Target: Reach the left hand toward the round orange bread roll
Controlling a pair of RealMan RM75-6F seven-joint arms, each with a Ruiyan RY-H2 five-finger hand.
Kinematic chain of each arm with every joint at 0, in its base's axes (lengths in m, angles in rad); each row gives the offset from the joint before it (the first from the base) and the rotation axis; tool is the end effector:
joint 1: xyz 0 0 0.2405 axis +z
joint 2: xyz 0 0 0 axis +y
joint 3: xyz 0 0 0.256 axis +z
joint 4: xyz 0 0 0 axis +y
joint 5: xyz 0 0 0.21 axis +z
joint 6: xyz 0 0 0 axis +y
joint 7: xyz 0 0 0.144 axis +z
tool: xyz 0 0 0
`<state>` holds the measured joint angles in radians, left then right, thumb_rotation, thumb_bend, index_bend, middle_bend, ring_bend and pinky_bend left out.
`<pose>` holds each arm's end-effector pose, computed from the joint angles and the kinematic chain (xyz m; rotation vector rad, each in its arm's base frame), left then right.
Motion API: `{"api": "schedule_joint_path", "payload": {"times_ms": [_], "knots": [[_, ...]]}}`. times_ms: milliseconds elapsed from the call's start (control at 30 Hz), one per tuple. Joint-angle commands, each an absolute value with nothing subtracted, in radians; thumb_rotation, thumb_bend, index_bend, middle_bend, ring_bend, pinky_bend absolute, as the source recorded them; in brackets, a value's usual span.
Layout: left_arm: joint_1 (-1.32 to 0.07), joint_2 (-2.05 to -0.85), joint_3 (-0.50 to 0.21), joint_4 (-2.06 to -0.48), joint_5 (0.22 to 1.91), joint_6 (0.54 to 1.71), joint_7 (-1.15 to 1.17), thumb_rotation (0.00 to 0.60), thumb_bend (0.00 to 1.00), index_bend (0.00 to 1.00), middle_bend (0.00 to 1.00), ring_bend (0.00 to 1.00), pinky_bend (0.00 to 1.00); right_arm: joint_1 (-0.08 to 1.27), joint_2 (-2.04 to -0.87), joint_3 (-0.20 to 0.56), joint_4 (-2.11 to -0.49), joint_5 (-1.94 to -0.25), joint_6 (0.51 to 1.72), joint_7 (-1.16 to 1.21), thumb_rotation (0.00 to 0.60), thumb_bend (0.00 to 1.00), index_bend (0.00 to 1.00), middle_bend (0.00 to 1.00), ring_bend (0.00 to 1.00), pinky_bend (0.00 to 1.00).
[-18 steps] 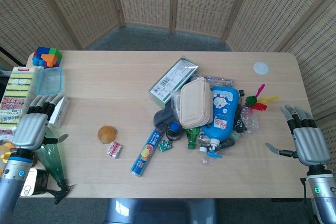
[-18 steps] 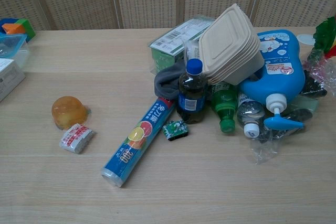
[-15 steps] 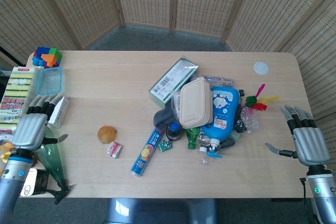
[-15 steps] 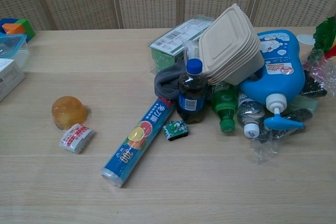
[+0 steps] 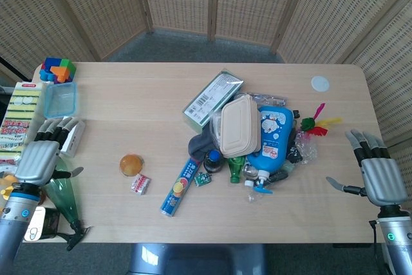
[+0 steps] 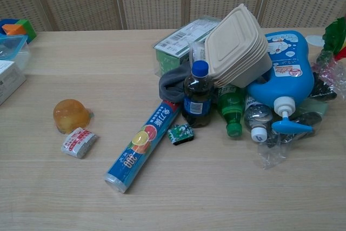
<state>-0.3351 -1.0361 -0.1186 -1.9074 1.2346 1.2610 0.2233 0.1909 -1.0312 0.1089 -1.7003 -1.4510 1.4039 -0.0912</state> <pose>-0.2367 0.2504 0.1456 -1.4952 -0.9981 -0.8821 -0.2826 -0.2233 0.1786 1.4499 -0.8039 0.8936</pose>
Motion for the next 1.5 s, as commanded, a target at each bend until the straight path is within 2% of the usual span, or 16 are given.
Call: {"api": "schedule_joint_path", "payload": {"times_ms": [33, 267, 467, 767, 1233, 1500], "knots": [[-0.335, -1.036, -0.116, -1.906, 1.237, 1.259, 0.223, 0.579, 0.08, 0.0, 0.0, 0.0, 0.0, 0.19, -1.029, 0.109, -1.704, -1.451, 1.405, -0.093, 0.313, 0.14, 0.0, 0.0, 0.0, 0.0], [-0.334, -1.026, -0.096, -1.904, 1.232, 1.229, 0.215, 0.579, 0.08, 0.0, 0.0, 0.0, 0.0, 0.192, -1.03, 0.11, -1.706, -1.449, 1.4, -0.096, 0.316, 0.15, 0.0, 0.0, 0.0, 0.0], [-0.349, -1.055, -0.068, -1.841, 1.192, 1.145, 0.204, 0.574, 0.08, 0.0, 0.0, 0.0, 0.0, 0.193, -1.033, 0.111, -1.706, -1.449, 1.398, -0.099, 0.318, 0.15, 0.0, 0.0, 0.0, 0.0], [-0.394, -1.201, -0.054, -1.685, 1.143, 1.058, 0.24, 0.576, 0.08, 0.0, 0.0, 0.0, 0.0, 0.19, -1.024, 0.111, -1.715, -1.45, 1.404, -0.105, 0.318, 0.15, 0.0, 0.0, 0.0, 0.0], [-0.513, -1.421, -0.076, -1.456, 1.139, 0.926, 0.273, 0.577, 0.08, 0.0, 0.03, 0.0, 0.0, 0.166, -0.997, 0.11, -1.734, -1.45, 1.433, -0.108, 0.317, 0.15, 0.0, 0.0, 0.0, 0.0], [-0.562, -1.496, -0.08, -1.354, 1.151, 0.864, 0.248, 0.576, 0.08, 0.06, 0.08, 0.0, 0.0, 0.15, -0.981, 0.11, -1.739, -1.448, 1.453, -0.105, 0.323, 0.14, 0.0, 0.0, 0.0, 0.0]]}}
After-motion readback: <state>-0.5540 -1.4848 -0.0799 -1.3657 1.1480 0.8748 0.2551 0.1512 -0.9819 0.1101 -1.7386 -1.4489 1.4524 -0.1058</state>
